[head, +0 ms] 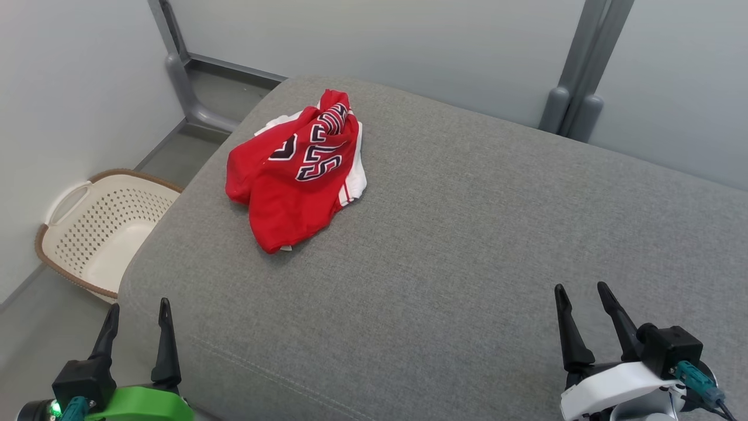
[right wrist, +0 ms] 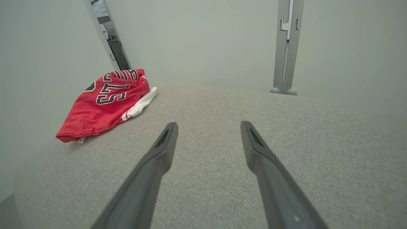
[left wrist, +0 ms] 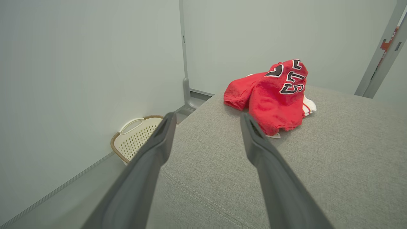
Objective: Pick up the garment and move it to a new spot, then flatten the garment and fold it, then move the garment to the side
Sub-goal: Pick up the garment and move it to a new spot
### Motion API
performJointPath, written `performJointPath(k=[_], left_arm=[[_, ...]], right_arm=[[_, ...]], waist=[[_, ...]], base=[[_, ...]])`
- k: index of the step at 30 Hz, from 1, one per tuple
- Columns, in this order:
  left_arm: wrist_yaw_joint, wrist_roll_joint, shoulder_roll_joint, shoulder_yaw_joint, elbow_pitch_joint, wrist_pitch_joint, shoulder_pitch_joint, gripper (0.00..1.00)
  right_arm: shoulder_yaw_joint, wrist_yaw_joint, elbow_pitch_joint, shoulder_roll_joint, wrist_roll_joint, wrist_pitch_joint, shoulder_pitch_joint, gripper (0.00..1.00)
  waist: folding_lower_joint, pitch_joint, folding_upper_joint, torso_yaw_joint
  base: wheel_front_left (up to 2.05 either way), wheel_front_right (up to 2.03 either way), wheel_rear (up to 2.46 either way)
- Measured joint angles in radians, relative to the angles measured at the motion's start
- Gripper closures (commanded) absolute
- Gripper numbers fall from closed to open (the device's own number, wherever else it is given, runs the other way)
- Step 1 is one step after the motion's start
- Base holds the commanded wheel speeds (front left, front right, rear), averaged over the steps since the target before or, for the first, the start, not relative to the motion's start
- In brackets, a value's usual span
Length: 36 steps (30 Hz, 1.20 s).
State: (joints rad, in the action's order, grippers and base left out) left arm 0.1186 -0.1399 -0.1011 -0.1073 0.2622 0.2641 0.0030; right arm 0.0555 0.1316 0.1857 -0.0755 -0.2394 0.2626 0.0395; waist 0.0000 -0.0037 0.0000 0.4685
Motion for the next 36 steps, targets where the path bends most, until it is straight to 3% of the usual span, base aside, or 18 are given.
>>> performJointPath(k=[16,24,36], left_arm=[[-0.004,-0.001,0.001,-0.006,0.006,0.000,-0.029,0.00],[0.000,-0.005,-0.025,0.007,0.028,0.000,-0.191,0.00],[0.005,-0.024,-0.134,0.010,0.111,0.000,-0.549,0.00]], right_arm=[[0.002,0.000,0.007,-0.009,0.000,0.000,-0.008,0.00],[-0.021,0.000,-0.010,-0.040,0.015,0.000,-0.063,0.00],[-0.044,0.000,-0.061,-0.098,0.042,0.000,-0.157,0.00]], waist=[[0.0000,0.014,0.0000,-0.004],[0.0000,0.066,0.0000,-0.049],[0.0001,0.211,0.0000,-0.182]], base=[[0.00,0.00,0.00],[0.00,0.00,0.00],[0.00,0.00,0.00]])
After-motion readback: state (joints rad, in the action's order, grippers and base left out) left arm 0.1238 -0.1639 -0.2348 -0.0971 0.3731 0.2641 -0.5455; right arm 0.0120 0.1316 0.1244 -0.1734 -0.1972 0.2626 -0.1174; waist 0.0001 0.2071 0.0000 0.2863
